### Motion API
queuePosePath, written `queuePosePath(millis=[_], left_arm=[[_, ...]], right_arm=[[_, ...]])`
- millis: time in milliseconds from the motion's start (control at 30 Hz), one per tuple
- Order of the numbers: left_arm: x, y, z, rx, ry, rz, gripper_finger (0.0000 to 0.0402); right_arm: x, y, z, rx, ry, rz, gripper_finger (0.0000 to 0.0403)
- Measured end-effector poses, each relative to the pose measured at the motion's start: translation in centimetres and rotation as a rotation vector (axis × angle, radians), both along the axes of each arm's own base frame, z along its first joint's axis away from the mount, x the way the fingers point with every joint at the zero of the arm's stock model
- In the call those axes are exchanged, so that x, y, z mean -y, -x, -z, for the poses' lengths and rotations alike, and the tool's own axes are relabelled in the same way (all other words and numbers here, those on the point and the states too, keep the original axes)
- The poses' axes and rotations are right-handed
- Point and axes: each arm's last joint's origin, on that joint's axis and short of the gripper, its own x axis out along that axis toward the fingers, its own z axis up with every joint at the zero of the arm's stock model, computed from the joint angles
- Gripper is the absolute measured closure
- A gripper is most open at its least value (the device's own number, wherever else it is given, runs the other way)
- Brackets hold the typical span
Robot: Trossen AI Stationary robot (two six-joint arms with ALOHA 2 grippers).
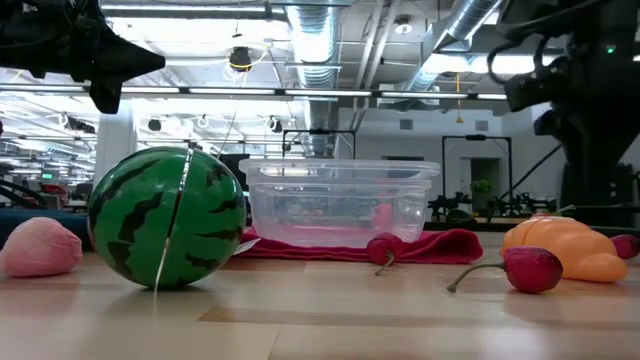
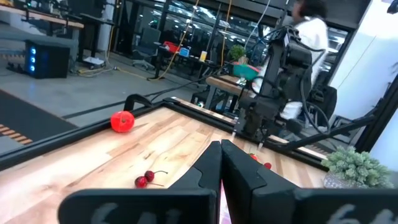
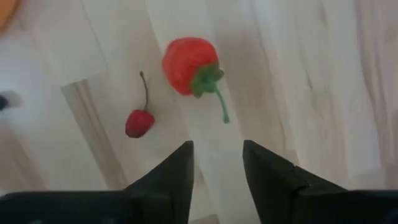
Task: Pick and placing Produce into tupperware
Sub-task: Put the strawberry in the transparent bin
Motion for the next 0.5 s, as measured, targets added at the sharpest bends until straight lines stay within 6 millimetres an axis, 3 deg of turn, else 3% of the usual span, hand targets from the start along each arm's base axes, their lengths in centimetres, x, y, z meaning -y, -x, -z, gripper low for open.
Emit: queuePosePath(millis=[233, 500], left_arm=[[0.0, 0.0, 0.0, 0.001, 0.003, 0.0, 0.0401], [0.0, 0.0, 0.0, 0.0, -0.004, -0.003, 0.0401]], right_arm=[[-0.5, -1.3, 1.6, -0.047, 0.018, -0.103, 0.0209], [-0.3, -2.3, 3.3, -0.106, 0.039, -0.144, 0.0226]])
